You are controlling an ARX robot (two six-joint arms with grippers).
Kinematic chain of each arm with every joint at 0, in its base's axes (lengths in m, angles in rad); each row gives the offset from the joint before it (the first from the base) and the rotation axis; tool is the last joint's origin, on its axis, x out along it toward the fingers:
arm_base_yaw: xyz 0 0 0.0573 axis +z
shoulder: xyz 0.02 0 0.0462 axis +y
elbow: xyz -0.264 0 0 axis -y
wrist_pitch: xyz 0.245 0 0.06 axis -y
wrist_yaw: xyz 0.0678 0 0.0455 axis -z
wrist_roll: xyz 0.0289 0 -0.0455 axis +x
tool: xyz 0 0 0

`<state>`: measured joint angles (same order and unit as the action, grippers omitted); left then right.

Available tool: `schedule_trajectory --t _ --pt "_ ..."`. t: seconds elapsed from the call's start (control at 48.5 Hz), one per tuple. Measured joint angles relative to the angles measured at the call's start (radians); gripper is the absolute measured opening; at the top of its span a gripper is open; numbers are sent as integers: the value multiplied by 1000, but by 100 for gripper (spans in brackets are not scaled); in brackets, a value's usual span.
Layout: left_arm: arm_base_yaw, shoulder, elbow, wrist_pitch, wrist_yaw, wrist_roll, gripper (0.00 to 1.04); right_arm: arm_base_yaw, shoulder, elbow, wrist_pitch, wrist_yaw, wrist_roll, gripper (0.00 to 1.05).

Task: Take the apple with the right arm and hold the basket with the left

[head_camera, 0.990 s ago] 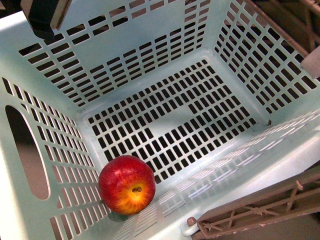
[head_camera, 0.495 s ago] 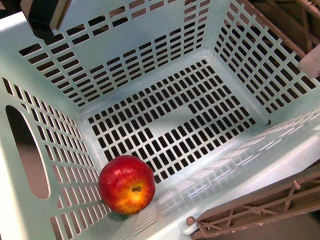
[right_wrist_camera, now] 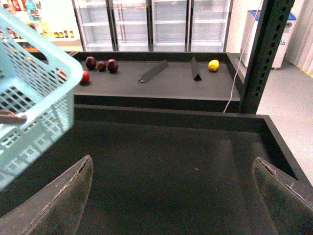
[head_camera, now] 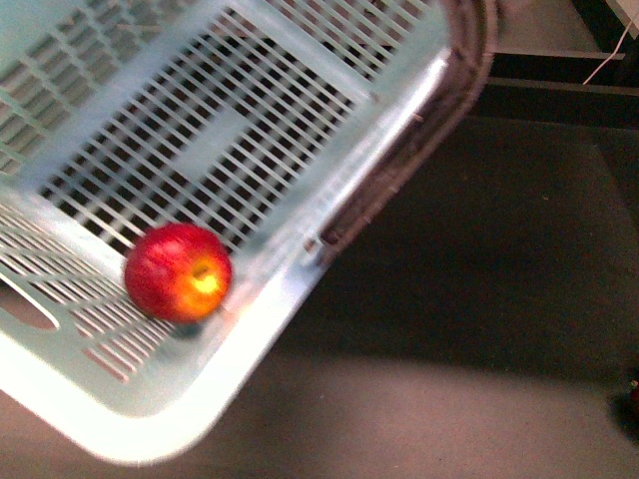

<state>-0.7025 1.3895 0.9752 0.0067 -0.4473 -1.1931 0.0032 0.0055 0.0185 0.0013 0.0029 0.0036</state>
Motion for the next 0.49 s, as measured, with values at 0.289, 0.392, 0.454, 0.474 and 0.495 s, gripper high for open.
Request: schedule_trajectory --t 0.289,0.392,0.454,0.474,0.495 --pt "167 -5 -42 26 134 -74 18 0 0 0 0 0 0 96" --pt "254 26 -47 48 195 -107 18 0 0 0 0 0 0 96" --pt "321 59 -47 63 225 -127 18 0 0 0 0 0 0 96" --pt "340 71 -47 68 229 -130 18 0 0 0 0 0 0 96" --pt "367 89 -47 75 235 -140 18 0 0 0 0 -1 0 96"
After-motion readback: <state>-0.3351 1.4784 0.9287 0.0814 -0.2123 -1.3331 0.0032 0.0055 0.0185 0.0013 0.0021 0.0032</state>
